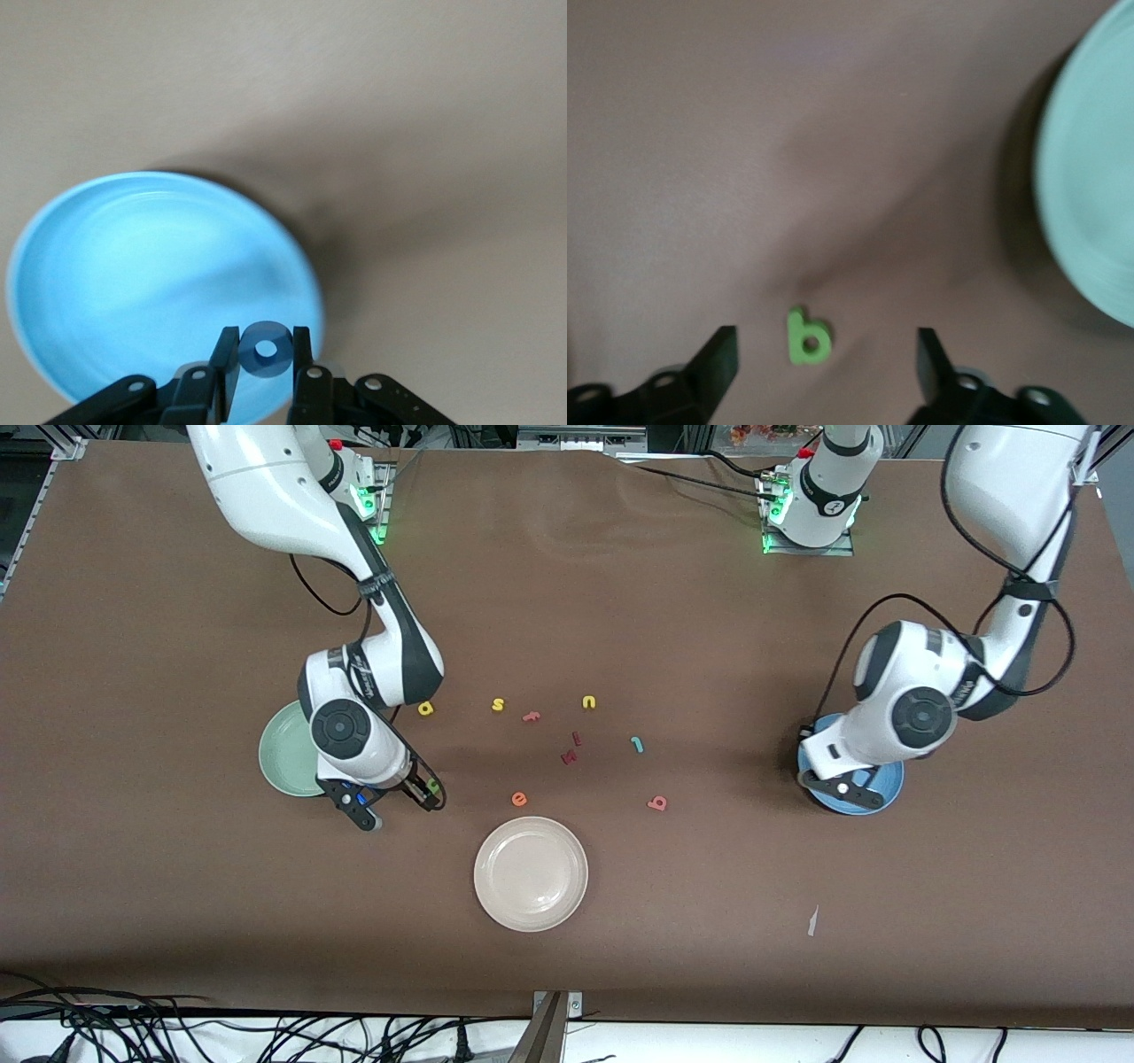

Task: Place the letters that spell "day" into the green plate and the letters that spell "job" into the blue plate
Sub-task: 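Drop the o on the blue plate while the right gripper grasps the b, then place the b on the green plate while the left gripper reaches the l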

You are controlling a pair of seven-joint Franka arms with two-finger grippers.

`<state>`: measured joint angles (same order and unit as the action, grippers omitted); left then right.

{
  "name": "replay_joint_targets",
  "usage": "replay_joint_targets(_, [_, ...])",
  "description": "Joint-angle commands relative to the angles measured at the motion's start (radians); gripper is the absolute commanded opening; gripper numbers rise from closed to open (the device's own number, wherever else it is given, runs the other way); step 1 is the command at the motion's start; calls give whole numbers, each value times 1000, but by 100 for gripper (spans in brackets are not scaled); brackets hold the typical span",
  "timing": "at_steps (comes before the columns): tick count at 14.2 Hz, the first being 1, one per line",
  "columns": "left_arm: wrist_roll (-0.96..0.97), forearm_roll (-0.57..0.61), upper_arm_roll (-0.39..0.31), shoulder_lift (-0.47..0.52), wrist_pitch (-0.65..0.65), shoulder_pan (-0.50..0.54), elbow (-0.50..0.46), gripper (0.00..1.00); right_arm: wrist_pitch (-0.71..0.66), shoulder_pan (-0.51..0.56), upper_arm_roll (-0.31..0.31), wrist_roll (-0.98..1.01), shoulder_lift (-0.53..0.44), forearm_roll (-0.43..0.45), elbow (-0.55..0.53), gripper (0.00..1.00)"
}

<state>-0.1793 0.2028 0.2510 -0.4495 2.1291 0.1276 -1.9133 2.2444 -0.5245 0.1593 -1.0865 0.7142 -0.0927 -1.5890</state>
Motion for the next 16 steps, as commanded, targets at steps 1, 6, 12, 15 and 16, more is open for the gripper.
replay_joint_targets(1, [-121, 104, 11, -24, 17, 56, -7, 13, 43, -8, 3, -13, 45, -18, 38, 74])
replay_joint_targets(6, [-121, 16, 22, -48, -22, 55, 61, 100, 58, -38, 2, -13, 65, -19, 30, 69])
replay_joint_targets(12, [339, -221, 40, -43, -80, -118, 112, 100, 107, -40, 3, 5, 80, -18, 7, 19])
replay_joint_targets(15, [573, -223, 45, -43, -45, -216, 102, 100, 95, -46, 5, 23, 65, -13, 9, 0])
replay_joint_targets(16, [648, -224, 45, -46, -20, -250, 99, 100, 59, -46, 9, 28, 41, -13, 7, 0])
